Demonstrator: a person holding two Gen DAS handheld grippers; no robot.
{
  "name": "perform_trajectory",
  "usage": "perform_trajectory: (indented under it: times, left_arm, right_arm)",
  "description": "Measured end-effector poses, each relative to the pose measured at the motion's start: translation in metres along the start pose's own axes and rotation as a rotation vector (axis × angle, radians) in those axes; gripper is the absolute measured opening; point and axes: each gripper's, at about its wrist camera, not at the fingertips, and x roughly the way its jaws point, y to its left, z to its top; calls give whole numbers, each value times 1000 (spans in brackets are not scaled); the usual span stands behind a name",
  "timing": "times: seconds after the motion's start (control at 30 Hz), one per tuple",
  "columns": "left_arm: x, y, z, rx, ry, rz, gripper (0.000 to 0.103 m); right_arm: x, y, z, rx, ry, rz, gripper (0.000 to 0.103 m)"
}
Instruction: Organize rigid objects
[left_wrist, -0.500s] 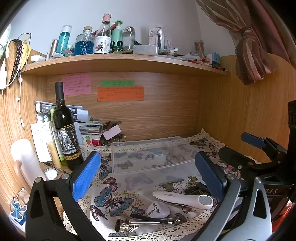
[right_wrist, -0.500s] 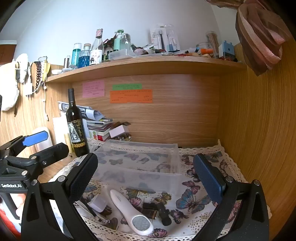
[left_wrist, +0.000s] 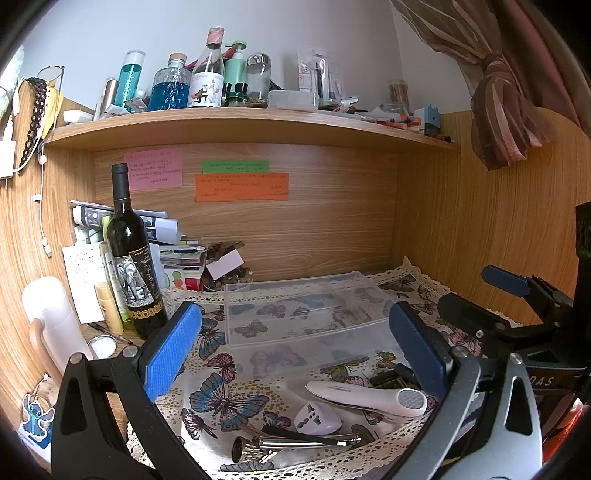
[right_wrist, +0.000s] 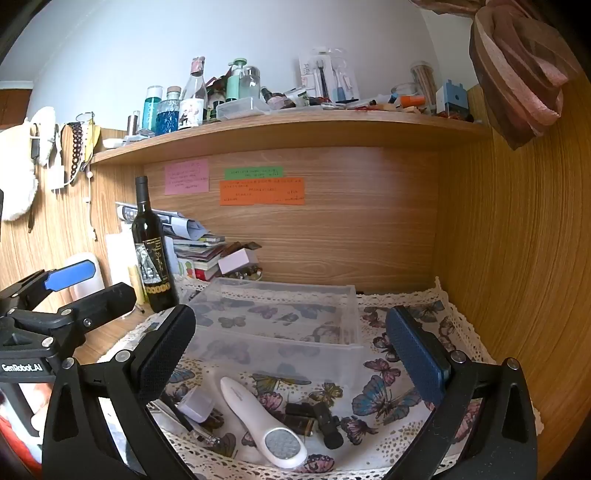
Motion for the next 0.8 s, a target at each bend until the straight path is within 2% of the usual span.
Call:
perform_trajectory:
  times: [0.53,0.8]
  left_arm:
    - [-1,3,-2,-3,-7,2,103]
    - [8,20,-4,-59,36,-9,103]
  right_arm:
    - [0,0,-1,1,-3,9,103]
    - [4,-7,-2,14,7,27,103]
